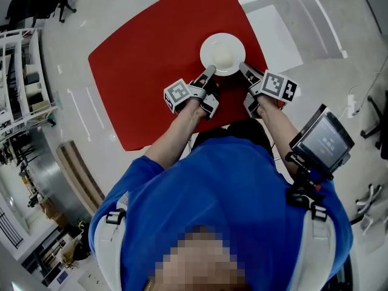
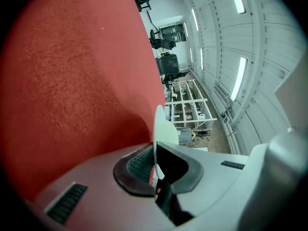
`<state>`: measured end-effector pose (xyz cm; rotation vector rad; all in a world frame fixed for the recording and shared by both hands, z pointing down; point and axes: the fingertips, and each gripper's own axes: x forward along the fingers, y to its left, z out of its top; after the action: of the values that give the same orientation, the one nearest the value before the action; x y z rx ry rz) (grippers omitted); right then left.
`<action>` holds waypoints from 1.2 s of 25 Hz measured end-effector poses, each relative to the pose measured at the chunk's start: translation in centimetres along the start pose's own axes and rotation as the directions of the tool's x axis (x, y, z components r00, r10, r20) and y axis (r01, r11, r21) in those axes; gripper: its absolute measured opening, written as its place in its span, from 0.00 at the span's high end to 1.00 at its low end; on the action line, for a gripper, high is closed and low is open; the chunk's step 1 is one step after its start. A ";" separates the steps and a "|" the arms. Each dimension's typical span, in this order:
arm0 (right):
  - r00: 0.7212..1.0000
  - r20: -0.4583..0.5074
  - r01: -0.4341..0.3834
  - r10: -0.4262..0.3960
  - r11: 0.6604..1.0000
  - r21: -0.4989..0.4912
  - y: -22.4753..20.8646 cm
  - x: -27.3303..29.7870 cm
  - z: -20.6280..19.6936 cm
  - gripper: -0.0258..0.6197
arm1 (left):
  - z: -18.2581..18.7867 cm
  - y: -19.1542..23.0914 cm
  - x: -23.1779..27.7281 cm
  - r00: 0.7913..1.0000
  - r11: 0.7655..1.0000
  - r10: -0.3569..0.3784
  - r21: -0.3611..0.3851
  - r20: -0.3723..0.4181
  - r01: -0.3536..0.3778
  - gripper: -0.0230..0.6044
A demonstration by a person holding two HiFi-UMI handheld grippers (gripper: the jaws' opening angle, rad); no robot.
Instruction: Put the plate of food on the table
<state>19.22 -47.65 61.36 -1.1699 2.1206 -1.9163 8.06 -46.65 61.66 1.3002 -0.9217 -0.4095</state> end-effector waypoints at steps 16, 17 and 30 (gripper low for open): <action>0.999 -0.016 0.035 -0.034 0.999 0.033 -0.8 0.1 -0.2 0.91 | -0.6 0.8 0.2 0.999 0.998 0.048 -0.029 -0.009 -0.048 0.94; 0.999 -0.017 0.035 -0.035 0.999 0.033 -0.8 0.1 -0.2 0.91 | -0.6 0.8 0.2 0.999 0.999 0.048 -0.025 -0.010 -0.048 0.94; 0.997 -0.021 0.072 -0.071 0.997 0.008 -1.3 0.3 -0.3 0.91 | -1.2 1.0 0.3 0.990 0.984 0.116 0.147 -0.082 -0.103 0.90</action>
<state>19.55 -47.51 62.68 -1.2459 2.1057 -1.9741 8.95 -45.82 62.77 1.3791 -0.9545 -0.2000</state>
